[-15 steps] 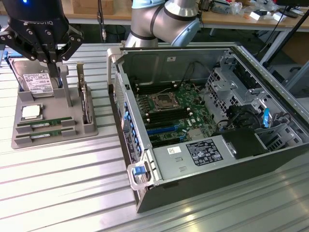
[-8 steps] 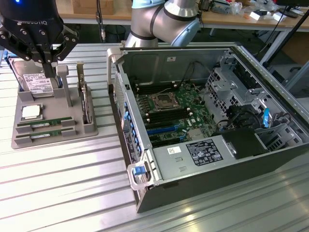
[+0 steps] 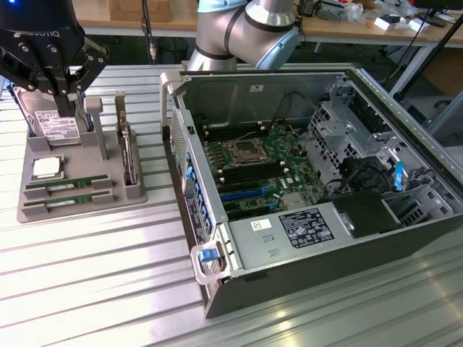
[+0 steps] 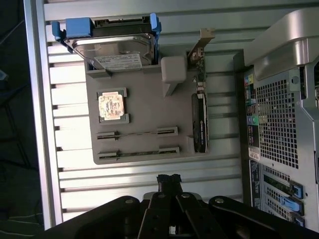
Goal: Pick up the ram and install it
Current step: 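Reach for the ram, then pick up the ram and move it above insertion slot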
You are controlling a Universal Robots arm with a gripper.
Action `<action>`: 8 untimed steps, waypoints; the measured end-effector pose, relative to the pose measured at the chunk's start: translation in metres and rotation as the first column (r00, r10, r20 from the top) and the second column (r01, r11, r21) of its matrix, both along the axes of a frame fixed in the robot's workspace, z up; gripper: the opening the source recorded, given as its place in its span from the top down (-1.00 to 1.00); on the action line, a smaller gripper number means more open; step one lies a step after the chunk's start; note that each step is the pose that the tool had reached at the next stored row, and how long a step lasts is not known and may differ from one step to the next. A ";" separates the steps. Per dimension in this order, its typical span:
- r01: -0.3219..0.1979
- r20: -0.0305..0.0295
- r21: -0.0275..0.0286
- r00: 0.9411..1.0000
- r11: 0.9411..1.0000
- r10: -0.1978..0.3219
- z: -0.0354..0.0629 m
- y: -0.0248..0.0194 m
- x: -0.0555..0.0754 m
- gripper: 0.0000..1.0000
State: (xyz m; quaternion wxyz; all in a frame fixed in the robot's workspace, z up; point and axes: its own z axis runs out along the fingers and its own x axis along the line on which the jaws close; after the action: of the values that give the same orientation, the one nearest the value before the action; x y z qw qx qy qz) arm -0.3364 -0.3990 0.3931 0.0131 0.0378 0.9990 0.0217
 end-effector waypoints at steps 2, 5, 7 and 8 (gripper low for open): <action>0.000 0.000 0.000 1.000 1.000 0.000 0.0000 0.0000 0.000 0.79; 0.000 0.000 0.000 1.000 1.000 0.000 0.0000 0.0000 0.000 0.79; 0.000 0.000 0.000 1.000 1.000 0.000 0.0000 0.0000 0.000 0.79; -0.001 0.000 0.000 1.000 1.000 0.001 0.0000 0.0000 0.000 0.79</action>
State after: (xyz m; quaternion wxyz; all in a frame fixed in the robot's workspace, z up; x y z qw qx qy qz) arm -0.3366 -0.3989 0.3931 0.0131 0.0375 0.9990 0.0217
